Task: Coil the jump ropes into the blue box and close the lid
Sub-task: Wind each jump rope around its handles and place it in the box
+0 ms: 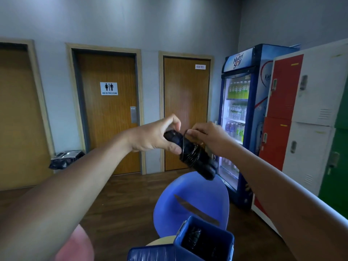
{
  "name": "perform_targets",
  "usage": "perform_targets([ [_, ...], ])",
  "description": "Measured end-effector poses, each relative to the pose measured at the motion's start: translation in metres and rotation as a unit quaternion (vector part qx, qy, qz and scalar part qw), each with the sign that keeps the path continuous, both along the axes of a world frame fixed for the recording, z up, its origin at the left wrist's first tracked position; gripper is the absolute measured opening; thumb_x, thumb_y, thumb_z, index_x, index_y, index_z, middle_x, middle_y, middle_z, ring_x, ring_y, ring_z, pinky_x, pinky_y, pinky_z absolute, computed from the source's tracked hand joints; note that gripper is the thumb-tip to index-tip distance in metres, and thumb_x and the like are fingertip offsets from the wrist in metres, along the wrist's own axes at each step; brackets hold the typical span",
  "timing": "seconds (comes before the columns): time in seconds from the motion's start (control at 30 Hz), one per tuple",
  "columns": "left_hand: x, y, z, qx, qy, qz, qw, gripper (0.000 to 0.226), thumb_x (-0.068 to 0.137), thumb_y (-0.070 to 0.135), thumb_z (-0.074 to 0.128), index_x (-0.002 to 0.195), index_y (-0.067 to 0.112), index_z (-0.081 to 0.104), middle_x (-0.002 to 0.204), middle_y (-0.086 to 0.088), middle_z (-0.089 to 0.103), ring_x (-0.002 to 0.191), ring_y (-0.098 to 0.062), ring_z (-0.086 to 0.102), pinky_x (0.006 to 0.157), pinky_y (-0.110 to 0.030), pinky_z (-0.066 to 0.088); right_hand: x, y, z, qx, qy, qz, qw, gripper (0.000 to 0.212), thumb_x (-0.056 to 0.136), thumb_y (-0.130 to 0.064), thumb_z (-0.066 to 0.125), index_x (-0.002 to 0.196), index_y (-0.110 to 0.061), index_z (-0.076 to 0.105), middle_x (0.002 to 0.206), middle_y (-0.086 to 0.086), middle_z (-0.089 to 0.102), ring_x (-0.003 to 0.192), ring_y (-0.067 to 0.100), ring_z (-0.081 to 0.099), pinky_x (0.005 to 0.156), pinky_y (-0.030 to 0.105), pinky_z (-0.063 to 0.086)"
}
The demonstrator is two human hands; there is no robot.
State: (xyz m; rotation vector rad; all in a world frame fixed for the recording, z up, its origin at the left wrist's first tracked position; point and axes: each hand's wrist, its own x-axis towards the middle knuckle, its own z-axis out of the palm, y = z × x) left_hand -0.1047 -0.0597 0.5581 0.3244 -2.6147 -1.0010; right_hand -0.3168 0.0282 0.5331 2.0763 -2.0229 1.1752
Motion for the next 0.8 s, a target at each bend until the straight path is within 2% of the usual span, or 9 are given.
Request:
perform_targets([
  [0.1, 0.011, 0.01, 0.011, 0.081, 0.03, -0.047, 0.995, 0.057, 0.076, 0.001, 0.076, 0.112, 0.019, 0.036, 0.116, -0.019, 0.064, 0.109, -0.029, 0.067, 0.087, -0.039, 0.059, 0.016, 0.003, -0.014, 0.08, -0.345, 0.2, 0.913, 0.029, 0.101, -0.035, 0.054, 0.086, -0.01, 0.056, 0.073, 0.007, 0.063, 0.066, 0.023, 0.063, 0.062, 0.035, 0.054],
  [0.17, 0.018, 0.011, 0.016, 0.024, 0.0, -0.03, 0.999, 0.056, 0.077, 0.0, 0.079, 0.112, 0.021, 0.039, 0.117, -0.008, 0.063, 0.108, -0.018, 0.066, 0.086, -0.031, 0.056, 0.025, 0.005, -0.019, 0.07, -0.43, 0.227, 0.871, 0.024, 0.102, -0.027, 0.053, 0.085, -0.011, 0.055, 0.071, 0.008, 0.064, 0.062, 0.023, 0.065, 0.054, 0.029, 0.055],
  [0.27, 0.02, 0.004, 0.015, -0.186, -0.04, 0.114, 0.975, 0.041, 0.083, 0.017, 0.081, 0.112, 0.028, 0.054, 0.124, 0.001, 0.055, 0.106, -0.013, 0.059, 0.078, -0.02, 0.046, 0.026, -0.008, -0.029, -0.024, -0.391, 0.124, 0.912, 0.024, 0.098, -0.03, 0.062, 0.085, -0.01, 0.068, 0.075, 0.006, 0.07, 0.067, 0.018, 0.065, 0.061, 0.029, 0.057],
  [0.33, 0.014, -0.001, 0.004, -0.265, -0.02, 0.22, 0.939, 0.034, 0.089, 0.023, 0.075, 0.119, 0.028, 0.062, 0.113, 0.0, 0.059, 0.084, -0.006, 0.06, 0.061, -0.017, 0.041, 0.029, -0.018, -0.035, -0.081, -0.379, 0.059, 0.92, 0.02, 0.094, -0.032, 0.067, 0.085, -0.016, 0.074, 0.079, 0.003, 0.075, 0.072, 0.015, 0.069, 0.067, 0.033, 0.059],
  [0.43, 0.0, -0.003, -0.021, -0.183, 0.035, 0.286, 0.94, 0.034, 0.103, 0.012, 0.051, 0.133, 0.023, 0.063, 0.094, -0.004, 0.072, 0.053, 0.0, 0.06, 0.042, -0.011, 0.04, 0.041, -0.026, -0.044, -0.141, -0.357, 0.031, 0.923, 0.015, 0.094, -0.025, 0.068, 0.081, -0.019, 0.075, 0.076, -0.001, 0.075, 0.065, 0.006, 0.069, 0.056, 0.019, 0.054],
  [0.5, 0.001, -0.003, -0.028, -0.018, 0.062, 0.283, 0.957, 0.038, 0.105, 0.013, 0.044, 0.138, 0.019, 0.059, 0.112, -0.007, 0.072, 0.076, -0.005, 0.068, 0.063, -0.015, 0.056, 0.046, -0.029, -0.046, -0.154, -0.325, 0.033, 0.933, 0.014, 0.094, -0.023, 0.069, 0.081, -0.022, 0.075, 0.075, -0.003, 0.074, 0.064, 0.003, 0.069, 0.057, 0.017, 0.053],
  [0.57, 0.006, -0.004, -0.031, 0.139, 0.069, 0.225, 0.962, 0.047, 0.102, 0.016, 0.048, 0.149, 0.019, 0.047, 0.12, -0.007, 0.069, 0.105, -0.019, 0.068, 0.093, -0.035, 0.057, 0.046, -0.031, -0.046, -0.144, -0.283, 0.034, 0.948, 0.011, 0.094, -0.023, 0.068, 0.085, -0.023, 0.075, 0.076, -0.007, 0.074, 0.064, 0.0, 0.067, 0.061, 0.016, 0.052],
  [0.67, 0.006, -0.007, -0.038, 0.088, 0.038, 0.199, 0.975, 0.078, 0.09, 0.02, 0.07, 0.156, 0.026, 0.028, 0.125, -0.006, 0.065, 0.114, -0.02, 0.064, 0.101, -0.037, 0.049, 0.047, -0.03, -0.042, -0.12, -0.229, 0.038, 0.965, 0.013, 0.097, -0.022, 0.063, 0.095, -0.021, 0.076, 0.081, -0.009, 0.074, 0.065, -0.006, 0.067, 0.06, 0.007, 0.047],
  [0.8, -0.009, -0.012, -0.054, -0.014, 0.085, 0.261, 0.961, 0.099, 0.077, 0.024, 0.084, 0.153, 0.027, 0.021, 0.122, 0.002, 0.065, 0.107, -0.018, 0.065, 0.09, -0.035, 0.054, 0.053, -0.026, -0.032, -0.083, -0.15, 0.063, 0.983, 0.017, 0.101, -0.021, 0.058, 0.106, -0.021, 0.073, 0.092, -0.008, 0.075, 0.073, -0.012, 0.065, 0.059, 0.0, 0.041],
])
